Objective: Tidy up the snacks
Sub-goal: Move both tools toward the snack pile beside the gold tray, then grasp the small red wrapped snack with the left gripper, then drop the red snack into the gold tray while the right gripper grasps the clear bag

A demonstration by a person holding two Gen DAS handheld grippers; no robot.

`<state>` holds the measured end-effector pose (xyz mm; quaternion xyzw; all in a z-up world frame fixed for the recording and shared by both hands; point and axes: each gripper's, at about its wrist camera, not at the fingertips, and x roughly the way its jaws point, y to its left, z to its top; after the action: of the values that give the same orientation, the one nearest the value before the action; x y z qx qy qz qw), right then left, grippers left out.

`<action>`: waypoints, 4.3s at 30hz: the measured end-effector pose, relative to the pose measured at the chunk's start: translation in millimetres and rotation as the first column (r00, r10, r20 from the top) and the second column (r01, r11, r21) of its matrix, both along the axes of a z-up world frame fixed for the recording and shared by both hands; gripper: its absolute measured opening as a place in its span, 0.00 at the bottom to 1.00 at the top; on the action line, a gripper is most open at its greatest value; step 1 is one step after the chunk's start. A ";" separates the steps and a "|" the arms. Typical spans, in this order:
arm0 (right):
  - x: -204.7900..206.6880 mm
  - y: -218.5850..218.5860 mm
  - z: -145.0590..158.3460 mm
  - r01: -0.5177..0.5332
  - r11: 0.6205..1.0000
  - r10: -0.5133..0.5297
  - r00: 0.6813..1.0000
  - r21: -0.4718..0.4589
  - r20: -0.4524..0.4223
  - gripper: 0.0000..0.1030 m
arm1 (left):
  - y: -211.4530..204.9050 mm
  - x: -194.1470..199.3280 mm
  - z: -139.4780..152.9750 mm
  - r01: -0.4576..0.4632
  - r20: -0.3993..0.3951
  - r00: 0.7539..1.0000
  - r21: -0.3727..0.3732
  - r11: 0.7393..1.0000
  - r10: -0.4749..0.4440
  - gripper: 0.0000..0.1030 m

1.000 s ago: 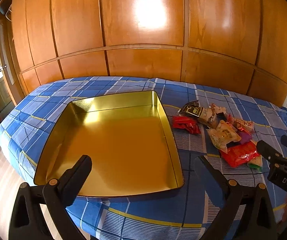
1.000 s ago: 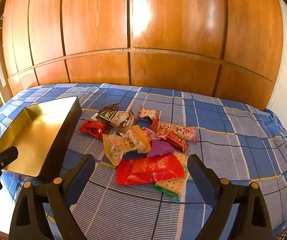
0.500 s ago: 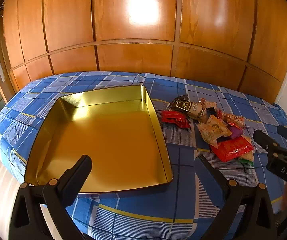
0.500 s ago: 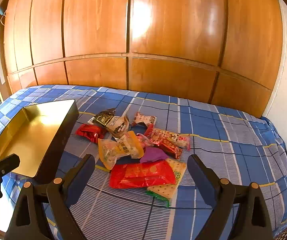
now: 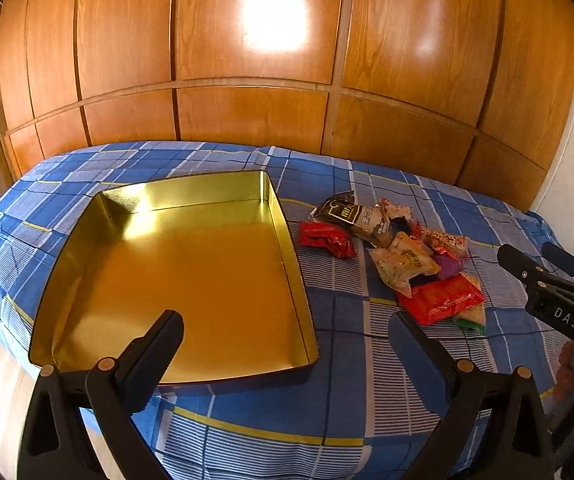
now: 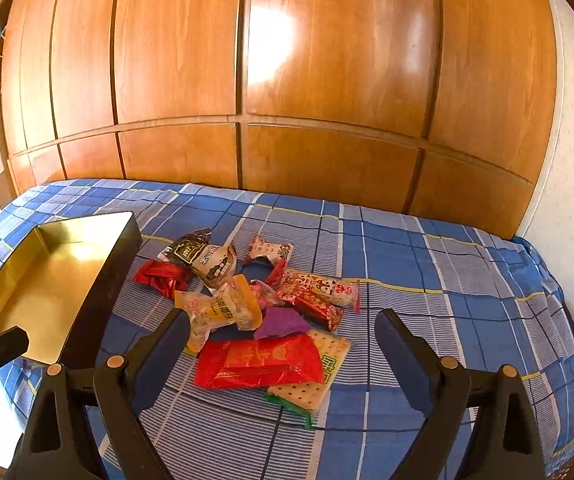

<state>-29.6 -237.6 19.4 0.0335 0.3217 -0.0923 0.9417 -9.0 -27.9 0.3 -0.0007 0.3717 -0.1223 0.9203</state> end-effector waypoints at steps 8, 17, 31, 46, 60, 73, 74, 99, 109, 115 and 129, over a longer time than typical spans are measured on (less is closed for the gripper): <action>4.0 -8.2 3.5 -0.024 1.000 0.024 1.000 0.010 -0.008 0.92 | -8.1 0.3 0.0 0.035 0.014 0.999 0.033 0.999 -0.036 1.00; 25.8 -75.7 14.4 -0.018 1.000 0.019 0.998 0.008 -0.058 0.92 | -10.0 25.0 -0.7 0.102 -0.070 0.992 -0.004 0.995 -0.102 0.97; 48.2 -160.8 -23.9 0.029 0.983 -0.003 0.990 0.181 -0.144 0.92 | -67.4 113.9 2.9 0.240 -0.248 0.932 -0.121 0.963 -0.263 0.46; 50.0 -163.9 -18.4 0.013 0.967 0.022 0.991 0.254 -0.135 0.92 | -132.8 175.9 -63.6 0.627 -0.412 0.773 0.381 0.679 -0.482 0.60; 55.1 -162.9 -25.4 0.018 0.969 0.026 0.984 0.247 -0.174 0.92 | -141.5 212.7 -83.9 0.722 -0.475 0.678 0.285 0.631 -0.561 0.49; 55.7 -151.7 -29.6 -0.008 0.974 0.055 0.978 0.228 -0.201 0.87 | -126.5 162.8 -70.1 0.642 -0.410 0.741 0.202 0.739 -0.532 0.10; 55.3 -152.5 -29.7 -0.006 0.973 0.054 0.978 0.232 -0.201 0.87 | -125.9 163.0 -68.6 0.642 -0.404 0.744 0.215 0.736 -0.531 0.17; 62.7 -143.3 -40.3 -0.047 0.972 0.108 0.960 0.231 -0.258 0.75 | -136.3 175.5 -78.3 0.635 -0.404 0.741 0.160 0.756 -0.536 0.35; 68.0 -73.1 -57.3 -0.309 0.916 0.381 0.869 0.254 -0.316 0.74 | -95.0 114.3 -41.5 0.526 -0.274 0.818 -0.001 0.851 -0.506 0.36; 79.0 -40.3 -60.8 -0.311 0.893 0.407 0.867 0.325 -0.288 0.74 | -63.5 98.4 -23.5 0.458 -0.227 0.857 -0.075 0.886 -0.463 0.35; 133.4 0.0 -94.6 -0.067 0.859 0.267 0.905 0.508 -0.331 0.68 | 35.1 77.1 13.7 0.250 -0.135 0.948 -0.251 0.935 -0.289 0.36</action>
<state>103.8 -237.6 -75.2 0.2207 0.5170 0.0702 0.8240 68.1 7.2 14.0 -0.0667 0.4286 -0.2893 0.8533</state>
